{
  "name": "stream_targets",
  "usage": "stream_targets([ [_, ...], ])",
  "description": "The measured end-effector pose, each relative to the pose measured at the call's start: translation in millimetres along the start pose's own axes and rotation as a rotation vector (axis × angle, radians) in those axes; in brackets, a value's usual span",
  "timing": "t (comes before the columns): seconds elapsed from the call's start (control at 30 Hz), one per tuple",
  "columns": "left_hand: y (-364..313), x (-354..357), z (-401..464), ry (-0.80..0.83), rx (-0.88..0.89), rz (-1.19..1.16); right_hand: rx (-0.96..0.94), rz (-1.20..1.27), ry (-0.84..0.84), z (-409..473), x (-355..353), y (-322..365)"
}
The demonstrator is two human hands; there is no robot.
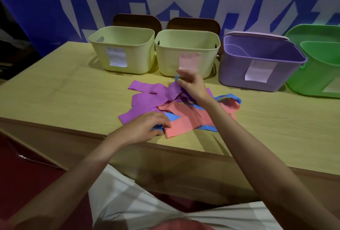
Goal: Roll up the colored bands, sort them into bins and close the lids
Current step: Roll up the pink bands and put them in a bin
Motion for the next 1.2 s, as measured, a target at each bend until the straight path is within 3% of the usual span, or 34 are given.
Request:
stream_targets([
  [0.17, -4, 4, 1, -0.087, 0.083, 0.052, -0.139, -0.164, 0.088, -53, -14, 12],
  [0.3, -8, 2, 5, -0.229, 0.142, -0.011, -0.077, -0.248, 0.24, -102, -28, 0],
  [0.37, -12, -4, 11, -0.312, 0.114, -0.096, -0.042, -0.243, 0.236, -120, -39, -2],
  [0.53, -22, -31, 34, -0.508, -0.042, -0.431, 0.017, -0.126, 0.153, -130, -63, -3],
  [0.7, -33, -52, 53, -0.604, -0.116, -0.769, -0.102, -0.377, 0.093, -109, -72, -6],
  [0.83, -37, -56, 66, -0.526, -0.155, -1.255, -0.084, -0.545, -0.005, -90, -86, -4],
  [0.93, -37, -65, 69, -0.507, -0.149, -1.666, -0.032, -0.504, -0.015, -79, -101, -6],
  [1.07, -20, -78, 70, -0.612, -0.179, -1.727, 0.001, -0.287, 0.026, -82, -113, 6],
  [1.2, -6, -84, 65, -0.635, -0.199, -1.681, -0.001, -0.219, 0.073, -85, -117, 14],
])
Point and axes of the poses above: each hand's wrist, its own z-axis towards the middle knuckle, its own x-axis out of the palm, y = z × x, the point moved 6 cm from there along z, towards the middle knuckle, and after that the axes turned 1 degree about -x, right-handed, at the moved point
